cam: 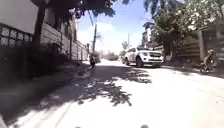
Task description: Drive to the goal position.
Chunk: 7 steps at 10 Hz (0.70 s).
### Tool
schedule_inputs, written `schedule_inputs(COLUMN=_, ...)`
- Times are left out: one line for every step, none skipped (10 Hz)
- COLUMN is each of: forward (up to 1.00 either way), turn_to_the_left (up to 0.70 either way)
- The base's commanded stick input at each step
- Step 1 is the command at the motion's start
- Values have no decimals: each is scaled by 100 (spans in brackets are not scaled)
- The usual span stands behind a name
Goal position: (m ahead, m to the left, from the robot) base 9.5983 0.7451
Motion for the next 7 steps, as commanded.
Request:
schedule_inputs(forward=100, turn_to_the_left=0)
schedule_inputs(forward=100, turn_to_the_left=0)
schedule_inputs(forward=100, turn_to_the_left=0)
schedule_inputs(forward=100, turn_to_the_left=0)
schedule_inputs(forward=100, turn_to_the_left=0)
schedule_inputs(forward=100, turn_to_the_left=0)
schedule_inputs(forward=100, turn_to_the_left=0)
